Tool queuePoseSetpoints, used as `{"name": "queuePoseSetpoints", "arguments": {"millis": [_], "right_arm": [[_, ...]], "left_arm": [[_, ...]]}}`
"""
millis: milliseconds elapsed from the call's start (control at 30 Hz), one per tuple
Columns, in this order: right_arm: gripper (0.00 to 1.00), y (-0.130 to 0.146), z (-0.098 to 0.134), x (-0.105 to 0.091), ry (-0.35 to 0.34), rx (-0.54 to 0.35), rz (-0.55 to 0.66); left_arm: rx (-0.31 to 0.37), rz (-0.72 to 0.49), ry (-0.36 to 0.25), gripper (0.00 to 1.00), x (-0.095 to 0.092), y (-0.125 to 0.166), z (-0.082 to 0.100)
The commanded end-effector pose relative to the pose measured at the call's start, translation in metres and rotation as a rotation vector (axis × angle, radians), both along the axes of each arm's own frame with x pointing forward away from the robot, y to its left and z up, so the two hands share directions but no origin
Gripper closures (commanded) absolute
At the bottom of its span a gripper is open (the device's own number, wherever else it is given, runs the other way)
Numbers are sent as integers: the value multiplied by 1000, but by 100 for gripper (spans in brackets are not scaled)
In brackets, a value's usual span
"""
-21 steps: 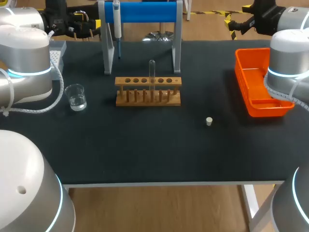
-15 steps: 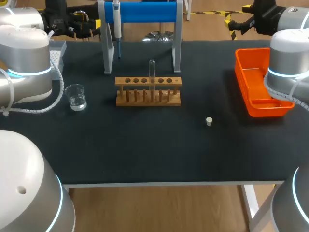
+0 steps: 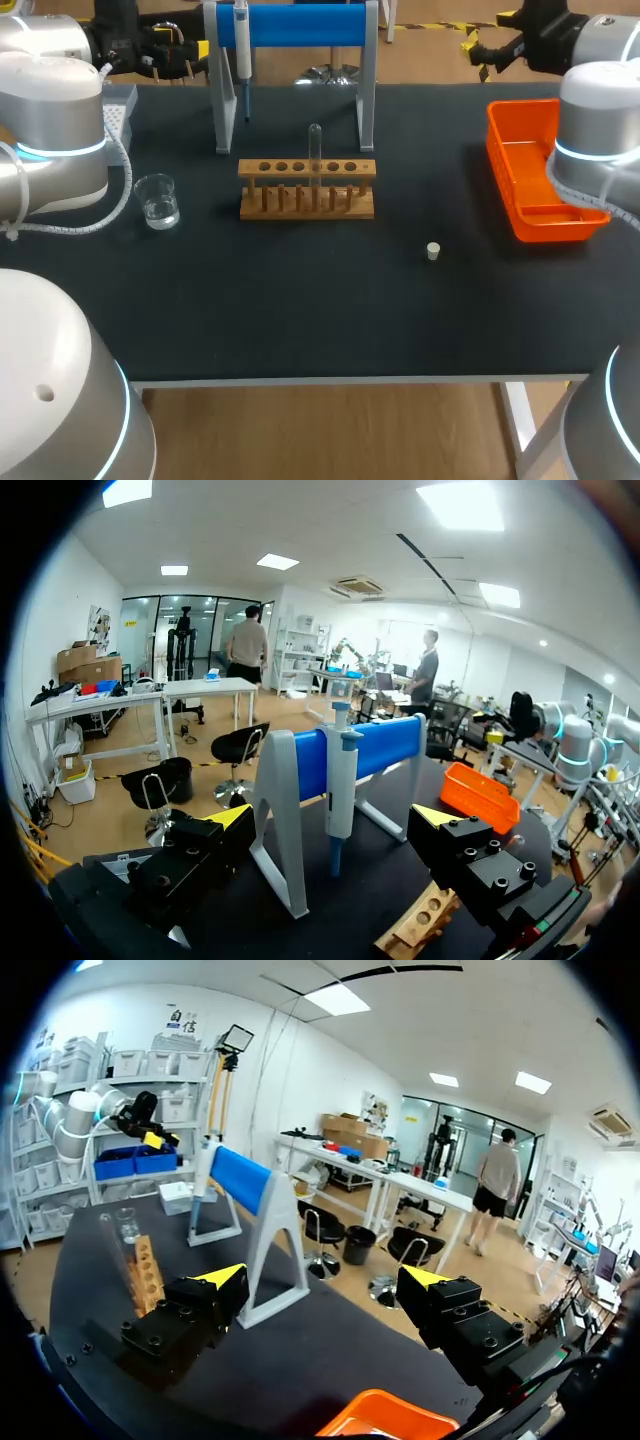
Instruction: Invert the test tube, pick up the pipette, mount the tip to pipette, aspirate from beaker and dispense into the tube, eject the tip, return the pipette, and cap with the stopper.
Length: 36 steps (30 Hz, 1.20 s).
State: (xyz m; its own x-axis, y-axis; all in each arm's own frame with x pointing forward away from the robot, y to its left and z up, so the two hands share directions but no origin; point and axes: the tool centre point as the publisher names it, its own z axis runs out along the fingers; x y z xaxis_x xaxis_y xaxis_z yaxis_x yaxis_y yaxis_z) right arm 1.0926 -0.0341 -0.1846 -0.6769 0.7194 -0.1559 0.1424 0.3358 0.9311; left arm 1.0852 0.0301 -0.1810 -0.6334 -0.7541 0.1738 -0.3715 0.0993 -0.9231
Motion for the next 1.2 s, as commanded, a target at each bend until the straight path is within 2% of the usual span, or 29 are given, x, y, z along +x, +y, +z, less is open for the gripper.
{"name": "queuePoseSetpoints", "arguments": {"millis": [33, 200, 333, 600, 967, 1200], "right_arm": [[0, -6, 0, -45, -1, 26, 46], [0, 9, -13, -92, 14, 44, 115], [0, 25, -22, -127, 1, 44, 144], [0, 61, -46, -180, 26, 90, 195], [0, 88, -73, -224, 1, 128, 236], [0, 89, -74, -226, -4, 120, 243]], "left_arm": [[-1, 0, -2, 0, 0, 0, 0], [-1, 0, -2, 0, 0, 0, 0], [-1, 0, -2, 0, 0, 0, 0], [-1, 0, -2, 0, 0, 0, 0], [-1, 0, -2, 0, 0, 0, 0], [-1, 0, -2, 0, 0, 0, 0]]}}
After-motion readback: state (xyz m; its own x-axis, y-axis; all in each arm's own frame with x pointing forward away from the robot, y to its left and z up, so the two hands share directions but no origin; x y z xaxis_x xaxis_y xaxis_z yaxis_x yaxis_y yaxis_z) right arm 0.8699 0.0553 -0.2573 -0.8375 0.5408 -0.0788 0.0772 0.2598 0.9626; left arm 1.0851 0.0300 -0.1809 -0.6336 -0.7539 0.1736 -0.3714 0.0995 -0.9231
